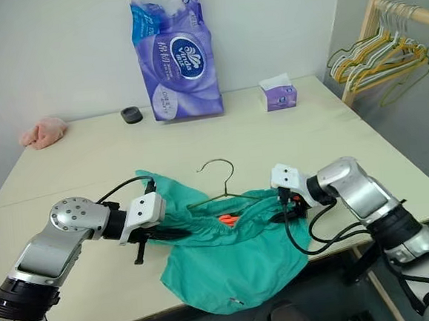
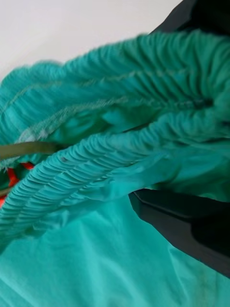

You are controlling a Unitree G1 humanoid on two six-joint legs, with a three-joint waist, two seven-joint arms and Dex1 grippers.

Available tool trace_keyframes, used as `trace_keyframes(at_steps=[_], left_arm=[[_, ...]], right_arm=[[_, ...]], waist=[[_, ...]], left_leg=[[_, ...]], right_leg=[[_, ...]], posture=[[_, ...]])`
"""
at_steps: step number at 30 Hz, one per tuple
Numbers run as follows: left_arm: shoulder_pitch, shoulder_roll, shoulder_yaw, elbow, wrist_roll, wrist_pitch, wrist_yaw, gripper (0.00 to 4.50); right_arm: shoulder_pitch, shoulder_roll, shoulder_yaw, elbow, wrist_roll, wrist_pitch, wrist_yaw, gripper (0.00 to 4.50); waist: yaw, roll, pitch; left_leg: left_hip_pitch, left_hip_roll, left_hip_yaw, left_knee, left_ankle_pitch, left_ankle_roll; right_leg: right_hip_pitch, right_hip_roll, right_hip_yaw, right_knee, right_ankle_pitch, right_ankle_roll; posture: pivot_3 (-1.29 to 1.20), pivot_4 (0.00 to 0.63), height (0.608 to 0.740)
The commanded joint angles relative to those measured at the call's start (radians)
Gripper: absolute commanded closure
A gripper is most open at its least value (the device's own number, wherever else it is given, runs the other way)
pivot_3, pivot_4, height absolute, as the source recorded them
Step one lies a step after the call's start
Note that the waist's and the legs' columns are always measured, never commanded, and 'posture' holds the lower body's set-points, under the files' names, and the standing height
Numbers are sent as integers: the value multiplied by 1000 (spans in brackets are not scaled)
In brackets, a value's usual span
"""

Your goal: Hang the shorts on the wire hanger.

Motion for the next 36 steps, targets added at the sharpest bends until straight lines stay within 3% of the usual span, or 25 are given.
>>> trace_keyframes(at_steps=[1,7,8,11,16,24,30,36], left_arm=[[-11,-2,19,-18,-10,-13,6,4500],[5,-16,35,-18,-31,-17,21,4500],[7,-24,42,-18,-38,-13,31,4500],[3,-65,77,-2,-76,27,69,4500],[-27,-94,135,67,-130,66,65,2948],[-34,14,154,144,-143,42,-67,670],[-108,24,118,260,-60,-70,-77,670],[-137,-33,67,323,19,-202,-52,670]], right_arm=[[-49,11,8,16,-20,-33,51,2231],[-61,20,8,23,-31,-41,96,4309],[-61,21,8,19,-31,-39,105,4445],[-60,22,-1,5,-22,-28,127,4445],[-69,8,-23,-16,-9,-11,153,4500],[-62,-31,-53,-43,-4,3,178,4500],[-62,-57,-59,-63,-1,2,192,4500],[-55,-80,-69,-95,11,25,205,4500]], waist=[[0,0,0],[1,0,-1],[2,0,-1],[3,0,-1],[3,-1,-1],[2,0,-2],[4,-1,-2],[0,-1,-2]], left_leg=[[0,0,0,0,0,0],[0,0,-1,0,0,0],[0,0,-1,0,0,0],[0,0,-1,0,0,0],[0,0,-2,1,0,0],[0,0,-3,1,0,0],[-1,-1,-3,2,0,0],[-1,-1,-3,2,0,0]], right_leg=[[0,0,0,0,0,0],[0,0,0,0,0,0],[0,0,0,0,0,0],[0,0,-1,0,0,0],[0,0,-2,1,0,0],[0,0,-2,1,0,0],[0,-1,-2,1,0,0],[0,-1,-2,1,0,0]], posture=[[-292,20,740],[-281,19,740],[-281,19,740],[-275,20,740],[-278,19,740],[-292,12,740],[-301,13,740],[-316,17,740]])
